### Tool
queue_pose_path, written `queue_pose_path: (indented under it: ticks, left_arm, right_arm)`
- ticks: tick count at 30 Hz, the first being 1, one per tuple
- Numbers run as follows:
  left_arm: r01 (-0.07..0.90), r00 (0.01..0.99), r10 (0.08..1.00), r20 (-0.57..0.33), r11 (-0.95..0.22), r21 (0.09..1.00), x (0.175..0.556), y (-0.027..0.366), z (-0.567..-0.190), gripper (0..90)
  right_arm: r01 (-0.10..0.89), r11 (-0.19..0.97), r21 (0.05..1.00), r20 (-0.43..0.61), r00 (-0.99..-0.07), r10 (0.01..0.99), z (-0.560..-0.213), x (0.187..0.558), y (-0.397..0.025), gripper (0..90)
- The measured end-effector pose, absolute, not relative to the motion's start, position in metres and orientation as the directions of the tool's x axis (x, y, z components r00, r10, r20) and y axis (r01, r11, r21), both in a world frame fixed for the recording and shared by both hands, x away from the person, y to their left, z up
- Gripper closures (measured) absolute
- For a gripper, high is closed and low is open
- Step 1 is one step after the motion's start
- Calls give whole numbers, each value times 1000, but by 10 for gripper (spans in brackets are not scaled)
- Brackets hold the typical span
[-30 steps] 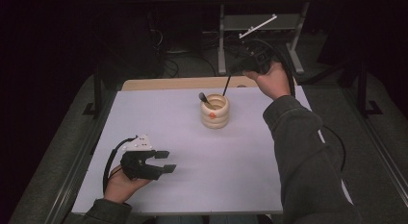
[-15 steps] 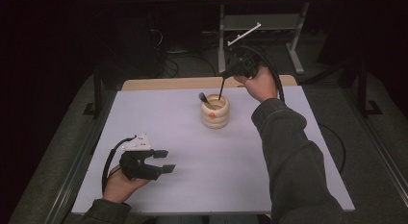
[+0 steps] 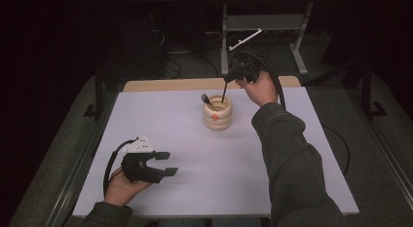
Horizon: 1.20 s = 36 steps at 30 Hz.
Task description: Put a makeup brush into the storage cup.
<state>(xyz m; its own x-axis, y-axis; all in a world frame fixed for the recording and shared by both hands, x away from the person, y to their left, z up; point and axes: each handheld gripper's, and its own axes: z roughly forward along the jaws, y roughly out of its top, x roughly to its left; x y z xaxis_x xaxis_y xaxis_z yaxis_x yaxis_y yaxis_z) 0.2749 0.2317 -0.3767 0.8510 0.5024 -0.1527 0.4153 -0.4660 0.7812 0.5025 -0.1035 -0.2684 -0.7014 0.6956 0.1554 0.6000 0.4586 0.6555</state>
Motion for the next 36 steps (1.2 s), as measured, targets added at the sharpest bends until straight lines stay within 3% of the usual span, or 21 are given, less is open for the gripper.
queue_pose_path:
  ticks: [36]
  left_arm:
    - [414,855,497,-147,-485,770,275,228,-378,307]
  right_arm:
    - [628,397,670,206,-670,713,-304,505,-108,844]
